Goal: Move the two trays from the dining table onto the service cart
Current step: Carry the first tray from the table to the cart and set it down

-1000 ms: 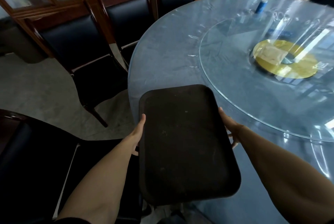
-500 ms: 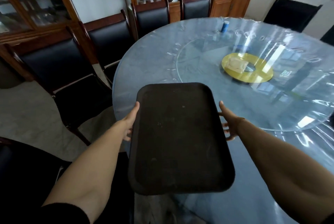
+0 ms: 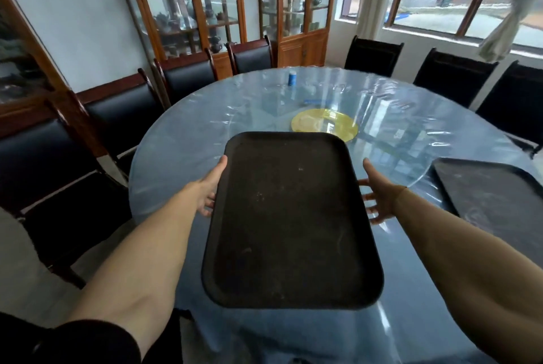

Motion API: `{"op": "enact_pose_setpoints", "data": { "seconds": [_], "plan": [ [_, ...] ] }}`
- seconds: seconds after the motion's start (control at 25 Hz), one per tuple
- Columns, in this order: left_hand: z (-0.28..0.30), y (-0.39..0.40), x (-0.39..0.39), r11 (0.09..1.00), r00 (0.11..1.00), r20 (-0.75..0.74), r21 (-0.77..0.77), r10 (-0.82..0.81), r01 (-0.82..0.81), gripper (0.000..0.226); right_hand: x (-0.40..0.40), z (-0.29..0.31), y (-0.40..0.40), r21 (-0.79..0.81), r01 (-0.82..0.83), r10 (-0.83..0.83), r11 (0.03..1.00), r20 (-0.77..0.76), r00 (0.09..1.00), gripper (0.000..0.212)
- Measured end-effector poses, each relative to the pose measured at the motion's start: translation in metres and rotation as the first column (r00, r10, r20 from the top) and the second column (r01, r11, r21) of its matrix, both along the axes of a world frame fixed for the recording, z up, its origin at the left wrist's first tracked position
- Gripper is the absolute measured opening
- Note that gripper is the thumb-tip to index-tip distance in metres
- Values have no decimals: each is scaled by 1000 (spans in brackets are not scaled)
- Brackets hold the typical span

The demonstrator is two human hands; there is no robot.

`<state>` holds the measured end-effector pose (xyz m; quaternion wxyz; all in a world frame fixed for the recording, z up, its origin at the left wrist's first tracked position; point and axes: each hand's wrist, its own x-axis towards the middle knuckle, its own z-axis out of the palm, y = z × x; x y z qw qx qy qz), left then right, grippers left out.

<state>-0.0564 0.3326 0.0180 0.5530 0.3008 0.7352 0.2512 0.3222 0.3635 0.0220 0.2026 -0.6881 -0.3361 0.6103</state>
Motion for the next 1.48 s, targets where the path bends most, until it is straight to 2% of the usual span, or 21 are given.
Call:
{"op": "enact_pose_setpoints", "data": {
  "seconds": [0.12,0.36,0.52,0.68,0.92,1.08,1.24,1.36,1.48],
  "plan": [
    [10,4,51,997,997,-3,31,-75,76,99,54,13,-30,38,78,-77,996,-13,997,83],
    [29,0,174,951,954,-1,83,-299,298,81,168,37,-110,105,312,-311,944,-27,950,82],
    [38,-13,264,881,886,2,101,-465,462,77,244,50,-181,127,456,-455,881,-41,889,86],
    [37,-37,355,792,798,15,134,-603,596,83,309,64,-263,167,588,-592,792,-28,805,80],
    [40,-90,486,604,611,20,173,-792,778,79,381,78,-393,186,767,-779,613,-16,627,76],
    [51,-135,569,433,433,39,182,-900,883,69,412,81,-477,164,857,-868,489,-3,496,84],
    [51,-176,652,281,288,-12,178,-958,943,76,424,80,-556,171,938,-949,301,-40,311,81],
    [49,-209,706,160,161,7,175,-987,972,85,427,80,-606,158,970,-982,183,-11,187,83],
    [47,-241,757,37,35,13,167,-999,985,83,430,80,-647,165,985,-999,47,-11,50,79]
  ]
}}
